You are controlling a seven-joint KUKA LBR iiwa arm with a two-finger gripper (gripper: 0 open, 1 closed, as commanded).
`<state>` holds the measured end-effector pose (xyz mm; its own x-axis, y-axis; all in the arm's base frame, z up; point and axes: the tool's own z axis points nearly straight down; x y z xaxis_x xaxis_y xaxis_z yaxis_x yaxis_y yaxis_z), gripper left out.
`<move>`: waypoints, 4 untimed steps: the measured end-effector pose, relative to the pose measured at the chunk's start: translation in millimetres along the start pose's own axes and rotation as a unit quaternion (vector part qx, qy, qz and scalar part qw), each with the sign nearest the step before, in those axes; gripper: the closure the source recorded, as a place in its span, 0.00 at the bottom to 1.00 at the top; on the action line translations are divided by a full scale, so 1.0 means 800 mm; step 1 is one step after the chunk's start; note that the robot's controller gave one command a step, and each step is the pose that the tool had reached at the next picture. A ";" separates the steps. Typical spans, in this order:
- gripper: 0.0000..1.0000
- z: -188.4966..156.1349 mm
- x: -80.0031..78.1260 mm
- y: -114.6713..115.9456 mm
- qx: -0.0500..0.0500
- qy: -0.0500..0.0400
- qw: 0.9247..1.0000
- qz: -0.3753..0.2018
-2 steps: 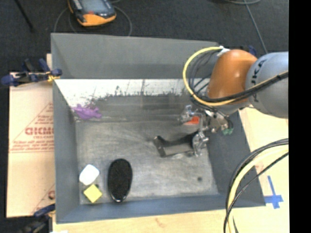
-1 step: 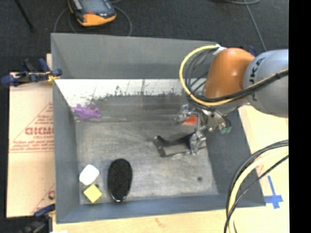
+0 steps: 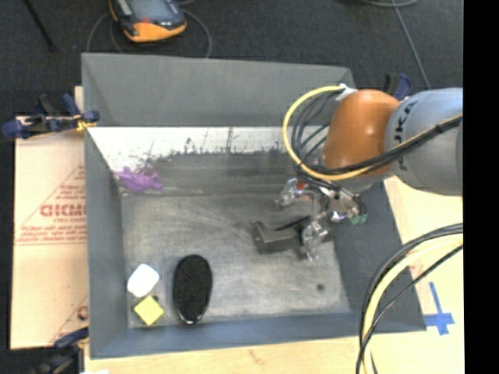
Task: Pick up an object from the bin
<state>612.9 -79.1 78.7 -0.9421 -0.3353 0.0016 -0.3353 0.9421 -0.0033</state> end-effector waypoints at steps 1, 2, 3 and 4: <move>1.00 -0.002 -0.015 0.002 -0.001 0.009 0.999 -0.045; 1.00 -0.002 -0.015 0.002 -0.001 0.009 0.999 -0.045; 1.00 -0.004 -0.015 0.001 -0.001 0.009 0.999 -0.045; 1.00 -0.013 -0.014 0.000 0.001 0.003 0.999 -0.044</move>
Offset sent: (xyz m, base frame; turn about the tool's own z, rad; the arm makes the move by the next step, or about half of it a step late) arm 0.0000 0.0000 0.0000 0.0000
